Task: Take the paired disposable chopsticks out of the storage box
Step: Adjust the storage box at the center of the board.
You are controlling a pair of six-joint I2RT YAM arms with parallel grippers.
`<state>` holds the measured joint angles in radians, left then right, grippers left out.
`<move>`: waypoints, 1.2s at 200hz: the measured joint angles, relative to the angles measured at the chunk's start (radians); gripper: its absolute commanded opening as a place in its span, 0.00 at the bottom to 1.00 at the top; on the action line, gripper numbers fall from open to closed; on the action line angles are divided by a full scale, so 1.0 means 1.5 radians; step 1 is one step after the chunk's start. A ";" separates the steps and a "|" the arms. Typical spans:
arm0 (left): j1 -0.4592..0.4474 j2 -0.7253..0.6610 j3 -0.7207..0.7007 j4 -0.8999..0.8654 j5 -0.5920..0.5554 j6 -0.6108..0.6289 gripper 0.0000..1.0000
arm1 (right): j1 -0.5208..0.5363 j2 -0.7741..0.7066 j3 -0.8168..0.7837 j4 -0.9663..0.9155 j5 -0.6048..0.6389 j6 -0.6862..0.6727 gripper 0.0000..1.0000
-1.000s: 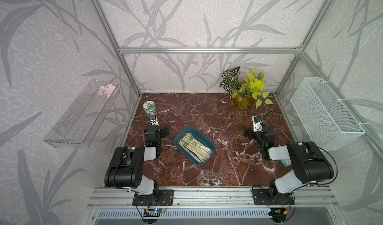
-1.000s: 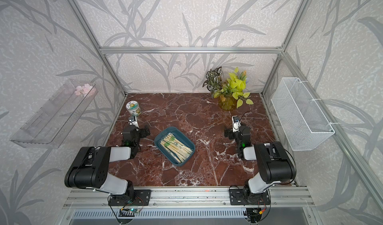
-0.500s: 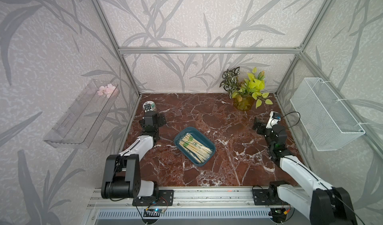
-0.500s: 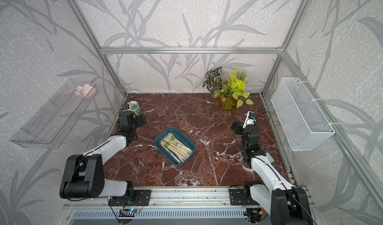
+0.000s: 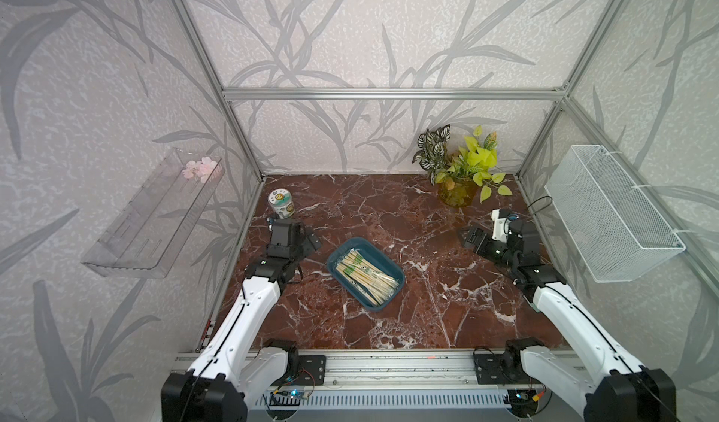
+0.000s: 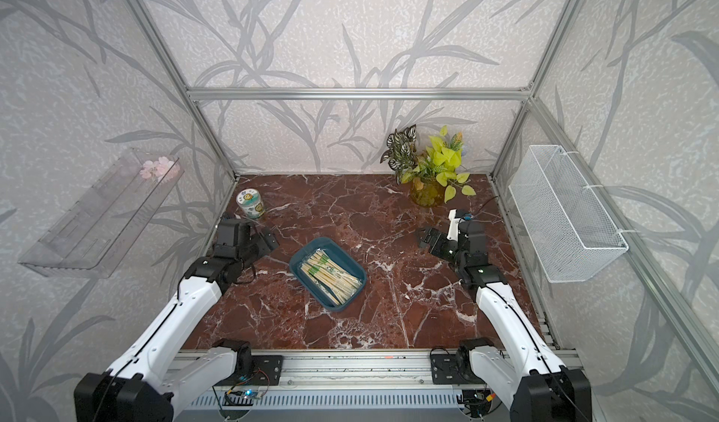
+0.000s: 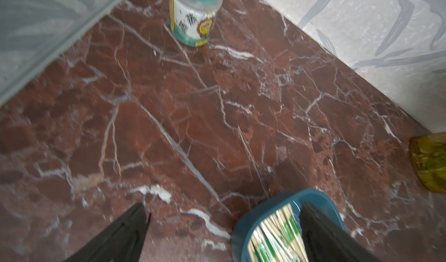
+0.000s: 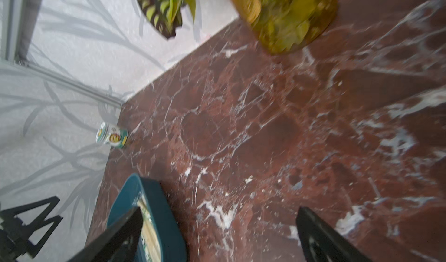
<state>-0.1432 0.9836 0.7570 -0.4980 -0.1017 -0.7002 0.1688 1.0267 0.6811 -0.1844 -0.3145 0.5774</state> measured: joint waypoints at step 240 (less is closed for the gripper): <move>-0.151 0.391 0.128 0.111 0.184 -0.228 0.99 | 0.371 0.219 0.308 -0.377 0.033 -0.090 0.82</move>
<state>-0.3698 1.5707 0.9485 -0.3309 0.1749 -1.0416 0.7246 1.3548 1.1435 -0.7502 -0.2649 0.4427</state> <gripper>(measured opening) 0.992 0.835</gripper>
